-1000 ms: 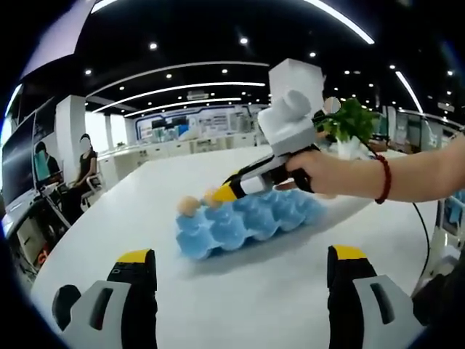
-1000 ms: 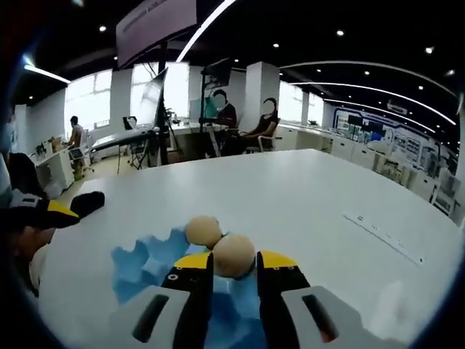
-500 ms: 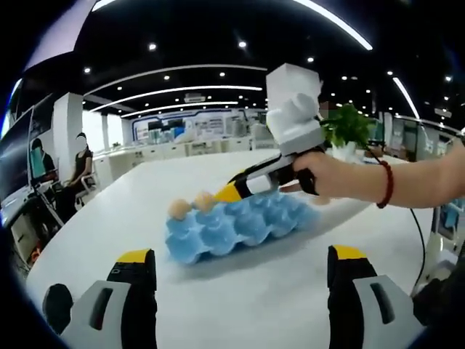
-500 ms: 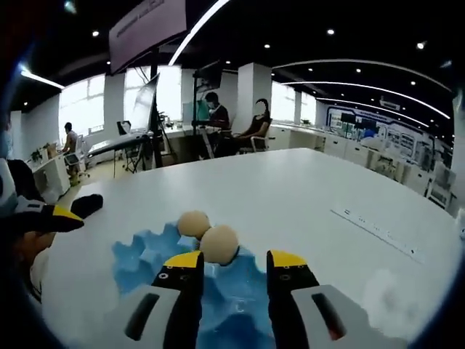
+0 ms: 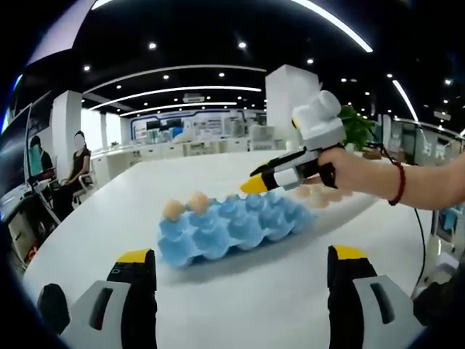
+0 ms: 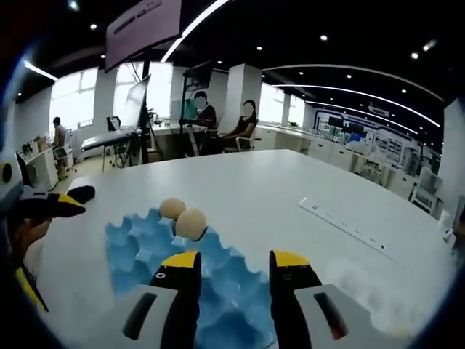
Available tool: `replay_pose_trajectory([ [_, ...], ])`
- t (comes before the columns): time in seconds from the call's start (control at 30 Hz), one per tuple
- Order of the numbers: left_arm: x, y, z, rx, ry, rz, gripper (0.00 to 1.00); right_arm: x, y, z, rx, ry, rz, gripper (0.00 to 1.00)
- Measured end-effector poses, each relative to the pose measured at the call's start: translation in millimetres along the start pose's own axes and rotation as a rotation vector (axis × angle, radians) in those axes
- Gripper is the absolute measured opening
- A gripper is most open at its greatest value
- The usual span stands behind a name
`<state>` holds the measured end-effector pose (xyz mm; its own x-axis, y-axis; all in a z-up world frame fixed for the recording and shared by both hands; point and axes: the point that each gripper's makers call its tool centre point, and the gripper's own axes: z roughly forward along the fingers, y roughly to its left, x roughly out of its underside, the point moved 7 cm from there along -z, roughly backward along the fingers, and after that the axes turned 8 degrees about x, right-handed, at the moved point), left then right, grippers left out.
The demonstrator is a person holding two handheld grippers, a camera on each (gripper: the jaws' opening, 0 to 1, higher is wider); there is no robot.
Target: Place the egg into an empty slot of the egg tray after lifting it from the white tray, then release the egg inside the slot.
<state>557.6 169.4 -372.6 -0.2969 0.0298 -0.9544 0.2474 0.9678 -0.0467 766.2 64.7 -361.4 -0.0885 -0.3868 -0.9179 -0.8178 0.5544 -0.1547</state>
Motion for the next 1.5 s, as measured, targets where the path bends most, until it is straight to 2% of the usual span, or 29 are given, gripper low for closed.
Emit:
replay_pose_trajectory([
  [0.17,-1.3,-2.3,3.0,0.015,-0.001,0.003,1.0,7.3,-11.0,-16.8,0.034,0.006,0.004,0.39],
  [0.2,-1.9,-3.2,3.7,0.02,-0.003,0.001,1.0,9.2,-19.7,-18.2,0.049,0.008,0.011,0.39],
  [0.4,-3.8,-5.1,7.1,0.013,-0.004,0.017,1.0,18.3,-33.0,-35.5,0.087,-0.005,0.027,0.39],
  [0.67,-5.4,-9.8,12.4,0.0,-0.004,0.034,1.0,25.7,-50.7,-53.6,0.14,-0.01,0.004,0.39],
  [0.87,-4.9,-10.4,11.4,-0.001,-0.011,0.033,1.0,35.4,-67.4,-68.3,0.198,0.019,0.045,0.39],
  [1.07,-0.9,-8.3,12.2,0.003,0.006,0.03,1.0,47.7,-87.2,-78.8,0.228,0.046,0.074,0.39],
  [1.2,-0.4,0.9,15.5,0.005,0.001,0.028,1.0,56.2,-98.9,-87.6,0.257,0.066,0.091,0.39],
  [1.33,1.1,-1.3,15.5,-0.001,0.01,0.033,1.0,61.7,-111.5,-91.2,0.302,0.082,0.1,0.39],
  [1.5,2.5,-7.4,14.8,0.011,0.017,0.032,1.0,66.2,-115.9,-97.1,0.313,0.09,0.115,0.39],
])
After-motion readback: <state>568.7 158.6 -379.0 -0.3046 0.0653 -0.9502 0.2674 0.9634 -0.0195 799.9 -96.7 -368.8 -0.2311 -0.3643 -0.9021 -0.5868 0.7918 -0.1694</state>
